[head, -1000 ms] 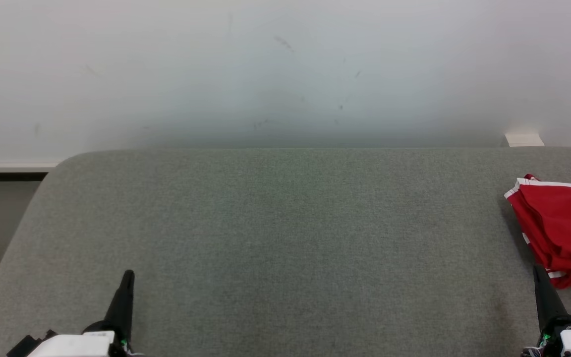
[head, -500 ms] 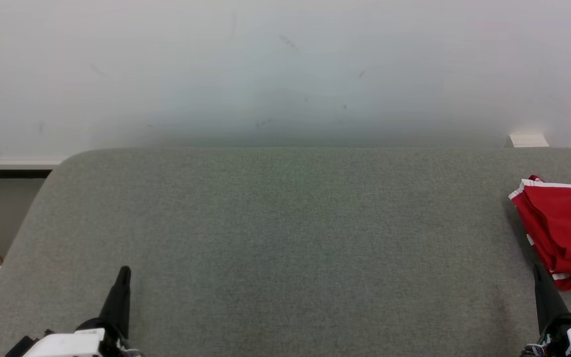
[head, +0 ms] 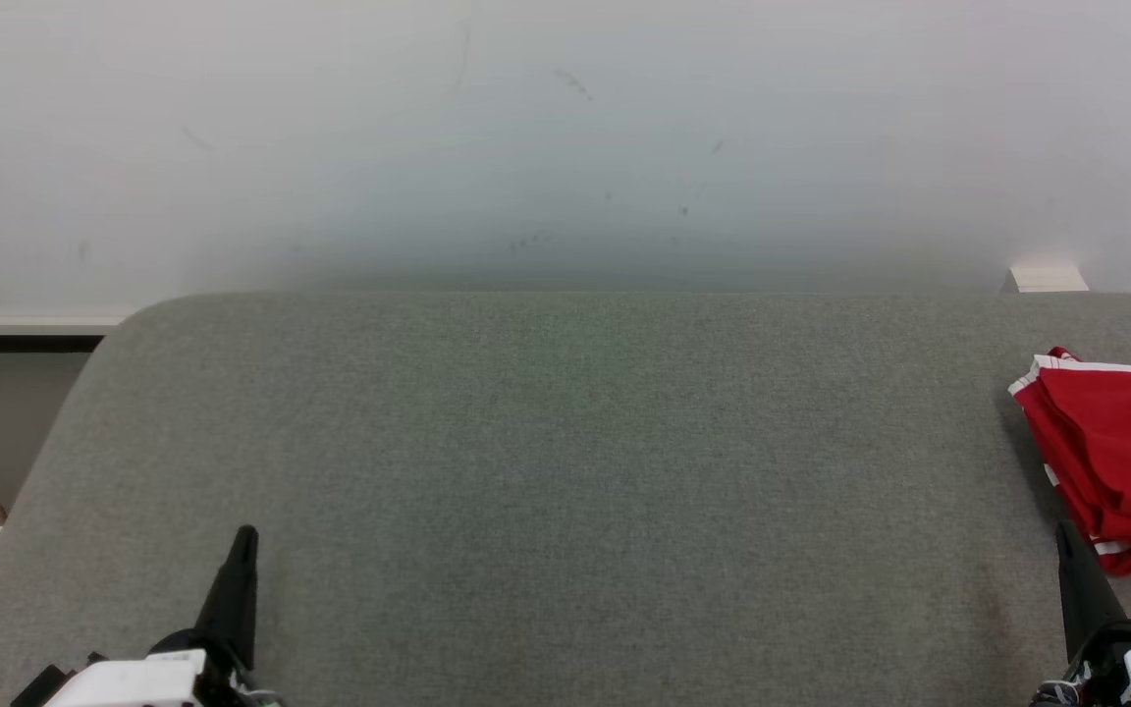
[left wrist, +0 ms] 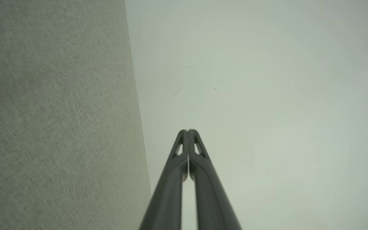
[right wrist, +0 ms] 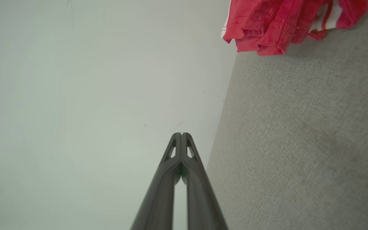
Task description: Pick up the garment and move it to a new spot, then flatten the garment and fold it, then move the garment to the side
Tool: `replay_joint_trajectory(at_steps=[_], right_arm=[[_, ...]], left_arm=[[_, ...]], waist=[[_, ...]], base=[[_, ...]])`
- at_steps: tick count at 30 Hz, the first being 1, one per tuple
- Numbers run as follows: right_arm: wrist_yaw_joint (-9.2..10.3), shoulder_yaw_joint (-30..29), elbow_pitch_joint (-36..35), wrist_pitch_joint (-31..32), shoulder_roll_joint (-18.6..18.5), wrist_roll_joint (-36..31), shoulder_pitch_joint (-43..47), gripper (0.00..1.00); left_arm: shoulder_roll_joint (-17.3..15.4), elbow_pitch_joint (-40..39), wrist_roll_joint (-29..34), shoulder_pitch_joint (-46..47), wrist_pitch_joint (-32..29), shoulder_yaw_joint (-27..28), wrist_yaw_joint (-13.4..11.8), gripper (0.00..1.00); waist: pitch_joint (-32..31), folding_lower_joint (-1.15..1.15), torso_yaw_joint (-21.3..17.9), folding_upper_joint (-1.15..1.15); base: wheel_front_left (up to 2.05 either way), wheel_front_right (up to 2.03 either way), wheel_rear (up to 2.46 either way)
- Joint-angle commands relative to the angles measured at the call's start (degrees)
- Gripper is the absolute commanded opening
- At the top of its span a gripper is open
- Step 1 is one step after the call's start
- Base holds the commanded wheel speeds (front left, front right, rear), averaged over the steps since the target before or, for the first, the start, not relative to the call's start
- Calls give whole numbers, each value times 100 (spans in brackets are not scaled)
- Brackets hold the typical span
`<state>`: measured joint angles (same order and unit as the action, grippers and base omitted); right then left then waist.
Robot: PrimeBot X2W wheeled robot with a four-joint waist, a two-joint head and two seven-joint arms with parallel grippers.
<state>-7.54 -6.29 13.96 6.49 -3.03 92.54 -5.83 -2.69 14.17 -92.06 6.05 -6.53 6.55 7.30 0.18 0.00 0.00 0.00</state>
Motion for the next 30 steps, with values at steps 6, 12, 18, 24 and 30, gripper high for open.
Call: replay_joint_trajectory(at_steps=[6, 12, 18, 24, 30], right_arm=[[10, -29, 14, 6, 11, -2, -72, 0], [10, -32, 14, 9, 11, -5, -72, 0], [10, -33, 14, 11, 12, -7, -72, 0], [10, -34, 14, 14, 13, -10, -73, 0], [10, -35, 14, 15, 13, -12, -72, 0]], left_arm=[[-36, -19, -64, 39, -23, 11, 39, 0], [-36, -19, -64, 39, -22, 11, 39, 0], [-36, -19, -64, 39, -22, 10, 39, 0], [-36, -19, -65, 38, -22, 10, 39, 0], [-36, -19, -65, 38, -22, 10, 39, 0]], waist=[[0, 0, 0, 0], [0, 0, 0, 0], [0, 0, 0, 0], [0, 0, 0, 0], [0, 0, 0, 0]], base=[[0, 0, 0], [0, 0, 0], [0, 0, 0], [0, 0, 0], [0, 0, 0]])
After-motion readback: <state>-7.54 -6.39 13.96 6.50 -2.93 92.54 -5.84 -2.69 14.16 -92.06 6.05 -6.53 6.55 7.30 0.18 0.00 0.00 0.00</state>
